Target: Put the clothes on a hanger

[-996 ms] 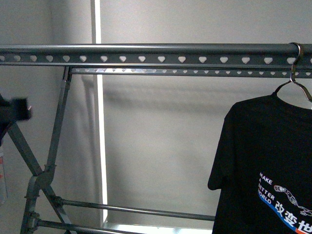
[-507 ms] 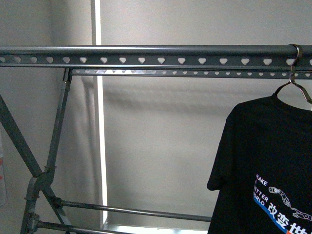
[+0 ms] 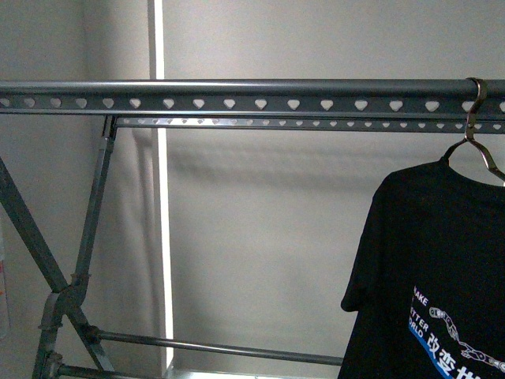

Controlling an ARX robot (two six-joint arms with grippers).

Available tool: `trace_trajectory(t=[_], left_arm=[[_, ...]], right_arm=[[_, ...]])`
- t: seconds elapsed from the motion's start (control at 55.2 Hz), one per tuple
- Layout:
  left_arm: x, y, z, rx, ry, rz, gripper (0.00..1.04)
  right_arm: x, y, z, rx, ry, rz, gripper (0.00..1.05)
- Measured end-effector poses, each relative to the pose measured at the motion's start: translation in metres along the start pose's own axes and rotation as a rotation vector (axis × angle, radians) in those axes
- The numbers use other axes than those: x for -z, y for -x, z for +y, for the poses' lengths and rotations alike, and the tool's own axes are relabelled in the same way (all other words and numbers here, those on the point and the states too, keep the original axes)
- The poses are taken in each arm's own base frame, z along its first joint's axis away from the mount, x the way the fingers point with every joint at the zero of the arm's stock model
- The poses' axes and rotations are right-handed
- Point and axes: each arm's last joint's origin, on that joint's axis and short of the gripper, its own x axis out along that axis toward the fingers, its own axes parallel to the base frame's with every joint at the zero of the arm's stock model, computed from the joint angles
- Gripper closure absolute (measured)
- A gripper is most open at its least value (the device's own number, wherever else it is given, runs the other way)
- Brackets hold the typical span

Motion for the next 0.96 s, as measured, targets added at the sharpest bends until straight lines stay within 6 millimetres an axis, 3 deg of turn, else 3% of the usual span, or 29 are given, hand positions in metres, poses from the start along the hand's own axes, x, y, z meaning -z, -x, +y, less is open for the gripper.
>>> trace_trajectory(t=[0.217, 0.38, 0.851, 0.96], left_arm=[[-0.001, 0.009, 0.0, 0.0, 0.0, -0.005, 1.01], [-0.001, 0.013, 0.0, 0.0, 0.0, -0.005, 1.01], [0.002, 0.028, 0.0, 0.0, 0.0, 0.001, 1.01], [0.002, 0.028, 0.0, 0.0, 0.0, 0.001, 0.84]], right_arm=[[0.0, 0.0, 0.0, 0.0, 0.0, 0.0, 0.37], [0.0, 0.0, 0.0, 0.0, 0.0, 0.0, 0.06], [0.0, 0.0, 0.0, 0.0, 0.0, 0.0, 0.07], [0.0, 0.0, 0.0, 0.0, 0.0, 0.0, 0.07]])
